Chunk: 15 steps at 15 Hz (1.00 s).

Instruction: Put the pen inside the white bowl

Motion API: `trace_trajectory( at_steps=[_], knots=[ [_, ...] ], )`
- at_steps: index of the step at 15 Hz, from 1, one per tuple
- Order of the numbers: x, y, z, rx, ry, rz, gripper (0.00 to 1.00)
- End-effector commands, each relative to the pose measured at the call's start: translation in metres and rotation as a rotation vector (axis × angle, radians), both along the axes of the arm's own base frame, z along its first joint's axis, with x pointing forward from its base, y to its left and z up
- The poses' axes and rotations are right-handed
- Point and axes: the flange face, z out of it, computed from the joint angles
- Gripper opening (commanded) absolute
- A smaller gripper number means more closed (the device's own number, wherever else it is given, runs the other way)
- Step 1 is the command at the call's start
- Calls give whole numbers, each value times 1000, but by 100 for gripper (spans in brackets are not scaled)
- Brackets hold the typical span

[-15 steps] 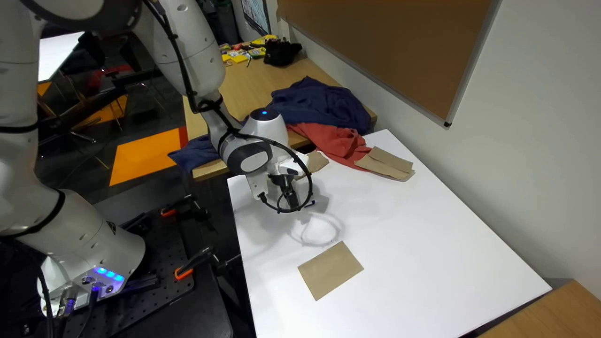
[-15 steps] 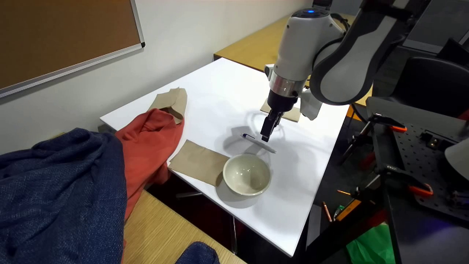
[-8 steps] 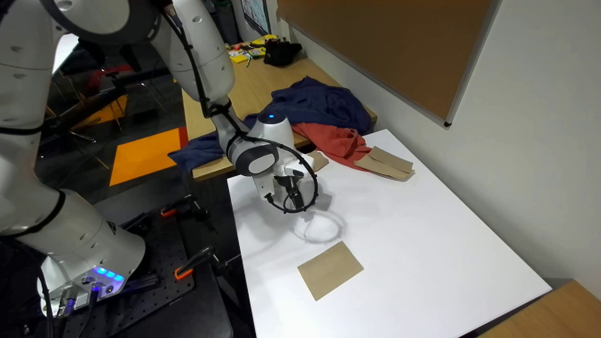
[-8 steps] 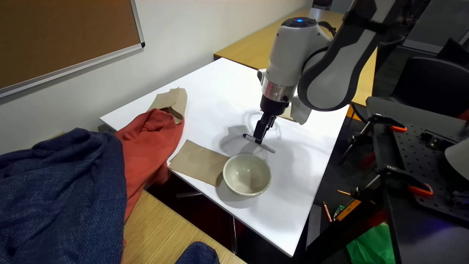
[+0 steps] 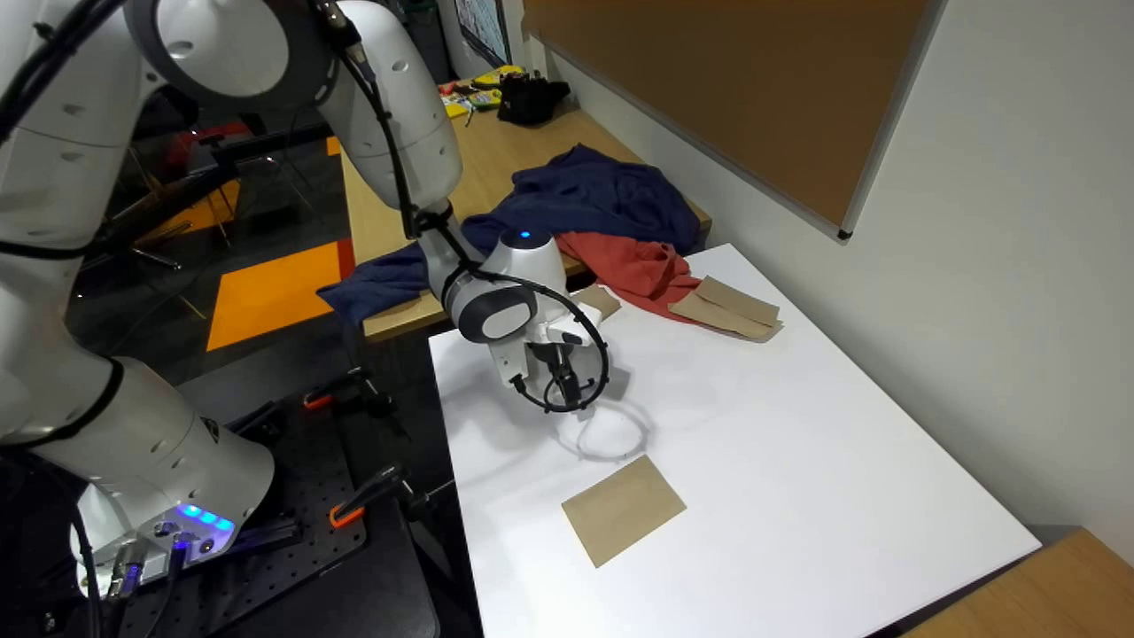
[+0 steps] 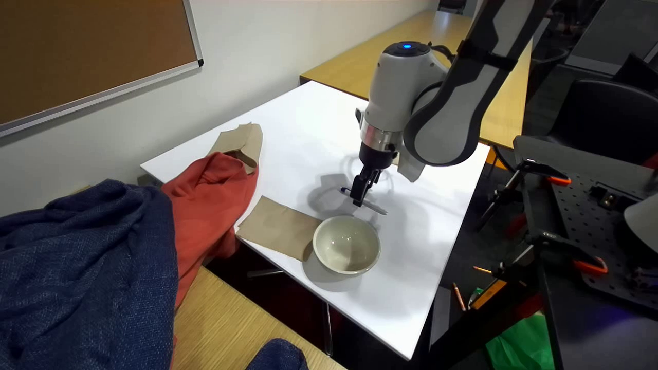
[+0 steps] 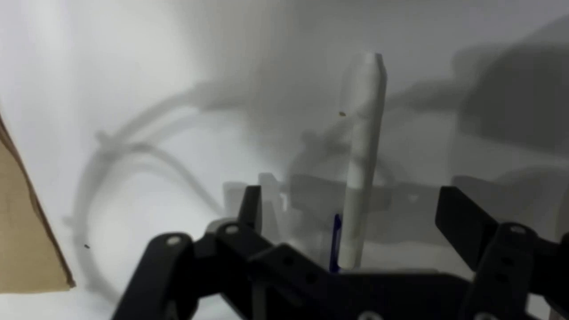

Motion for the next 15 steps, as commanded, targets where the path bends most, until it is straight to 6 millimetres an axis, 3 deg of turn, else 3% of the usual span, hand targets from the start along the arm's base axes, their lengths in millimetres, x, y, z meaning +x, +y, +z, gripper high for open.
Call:
trace_trajectory(
  at_steps=[1,2,3,12,13,15],
  knots=[
    [7,-3,-8,-11,10,-10,100],
    [8,-3,-10,-12,11,-10,91],
    [8,-4,-11,-12,12,-10,74],
    [13,1,-11,-18,1,-2,6],
    [13,3,-10,-18,1,1,1],
    [10,10,-2,-16,0,11,2]
  ],
)
